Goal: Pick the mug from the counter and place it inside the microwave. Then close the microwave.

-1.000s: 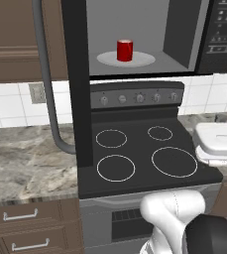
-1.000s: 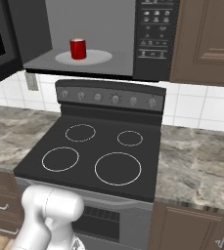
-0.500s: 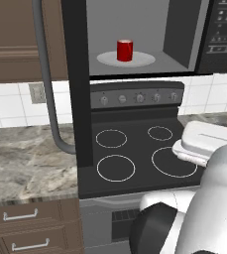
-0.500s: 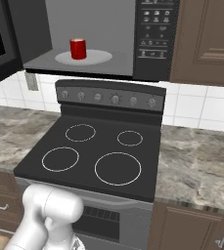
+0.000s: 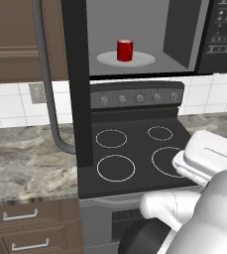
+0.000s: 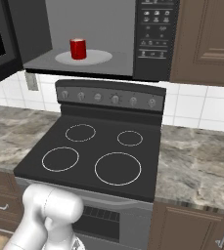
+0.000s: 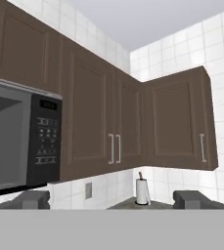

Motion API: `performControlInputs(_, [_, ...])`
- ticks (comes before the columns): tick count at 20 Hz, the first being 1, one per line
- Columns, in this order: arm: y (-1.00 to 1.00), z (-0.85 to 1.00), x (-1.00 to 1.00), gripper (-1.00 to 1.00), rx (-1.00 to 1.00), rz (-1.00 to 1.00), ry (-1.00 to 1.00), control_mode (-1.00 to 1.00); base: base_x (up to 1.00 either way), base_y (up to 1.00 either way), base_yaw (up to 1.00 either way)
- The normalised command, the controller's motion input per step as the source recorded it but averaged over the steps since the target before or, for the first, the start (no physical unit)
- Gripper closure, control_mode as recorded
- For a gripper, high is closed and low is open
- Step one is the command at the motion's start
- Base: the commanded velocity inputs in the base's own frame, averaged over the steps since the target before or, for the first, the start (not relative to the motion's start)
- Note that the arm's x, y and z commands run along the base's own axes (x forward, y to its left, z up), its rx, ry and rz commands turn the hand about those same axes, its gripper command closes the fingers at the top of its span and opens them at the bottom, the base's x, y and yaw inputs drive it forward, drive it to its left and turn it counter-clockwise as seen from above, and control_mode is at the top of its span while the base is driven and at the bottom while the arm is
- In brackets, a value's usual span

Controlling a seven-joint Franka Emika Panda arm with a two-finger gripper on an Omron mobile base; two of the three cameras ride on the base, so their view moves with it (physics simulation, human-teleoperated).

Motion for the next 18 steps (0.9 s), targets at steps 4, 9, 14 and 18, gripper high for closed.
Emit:
performControlInputs(4, [0.59, 0.00, -0.25, -1.00, 0.00, 0.00, -0.07, -1.00, 0.00, 0.00, 0.00])
performControlInputs(9, [0.69, 0.00, -0.21, -1.00, 0.00, 0.00, -0.03, -1.00, 0.00, 0.00, 0.00])
performControlInputs(14, [0.66, 0.00, -0.17, -1.00, 0.00, -0.03, 0.00, -1.00, 0.00, 0.00, 0.00])
performControlInputs(18, [0.62, -0.01, -0.01, -1.00, -0.03, -0.08, 0.00, -1.00, 0.00, 0.00, 0.00])
